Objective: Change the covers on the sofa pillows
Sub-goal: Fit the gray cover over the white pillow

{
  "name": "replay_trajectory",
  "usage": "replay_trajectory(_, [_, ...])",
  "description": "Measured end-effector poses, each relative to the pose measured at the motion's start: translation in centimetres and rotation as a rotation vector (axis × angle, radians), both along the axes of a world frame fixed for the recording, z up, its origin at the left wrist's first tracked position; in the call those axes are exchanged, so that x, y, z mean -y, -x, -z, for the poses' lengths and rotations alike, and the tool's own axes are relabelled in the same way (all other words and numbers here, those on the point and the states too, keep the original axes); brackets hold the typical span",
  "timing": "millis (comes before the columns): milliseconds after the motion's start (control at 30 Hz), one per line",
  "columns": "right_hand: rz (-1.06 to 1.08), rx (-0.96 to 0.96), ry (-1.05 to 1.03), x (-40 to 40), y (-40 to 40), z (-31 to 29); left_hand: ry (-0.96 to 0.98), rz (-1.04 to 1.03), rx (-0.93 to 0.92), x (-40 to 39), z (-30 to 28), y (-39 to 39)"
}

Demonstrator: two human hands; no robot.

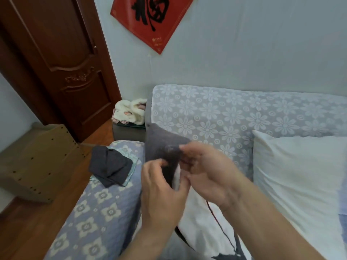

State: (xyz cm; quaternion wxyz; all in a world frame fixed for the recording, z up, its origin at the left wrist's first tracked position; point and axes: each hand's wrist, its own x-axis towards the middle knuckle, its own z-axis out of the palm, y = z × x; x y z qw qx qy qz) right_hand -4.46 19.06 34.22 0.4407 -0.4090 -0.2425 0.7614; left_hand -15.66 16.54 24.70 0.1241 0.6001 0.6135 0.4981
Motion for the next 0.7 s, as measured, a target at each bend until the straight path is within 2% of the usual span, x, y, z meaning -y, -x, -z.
replay_trajectory(100, [0.061, 0.125, 0.061, -0.1, 0.2, 1.6, 0.181, -0.007, -0.047, -1.1, 2.6, 0.6])
replay_trajectory(167, [0.062, 0.139, 0.091, 0.0, -0.3, 1.8, 0.202, 0.019, -0.084, -1.5, 3.1, 0.8])
replay_trajectory(267, [0.024, 0.093, 0.071, 0.8, -0.8, 1.2, 0.146, 0.004, -0.155, -1.6, 3.0, 0.2])
replay_trajectory(333, [0.019, -0.054, 0.041, 1.5, -1.0, 1.2, 0.101, -0.037, -0.159, -2.0, 2.6, 0.0])
replay_trajectory(400, [0.112, -0.175, 0.057, 2.7, -0.8, 1.1, 0.067, -0.073, -0.116, -2.5, 1.8, -0.8])
replay_trajectory(533, [0.328, -0.29, 0.165, 3.0, -0.5, 0.0, 0.02, -0.069, 0.006, -3.8, -0.3, -3.0])
replay_trajectory(600, [0.393, -0.291, 0.198, 2.3, -0.8, 0.2, -0.024, -0.042, -0.014, -4.5, 0.2, -3.4])
replay_trajectory(700, [0.452, -0.288, 0.258, 2.5, -2.0, 1.3, -0.161, 0.112, -0.094, -4.2, 1.8, -3.7])
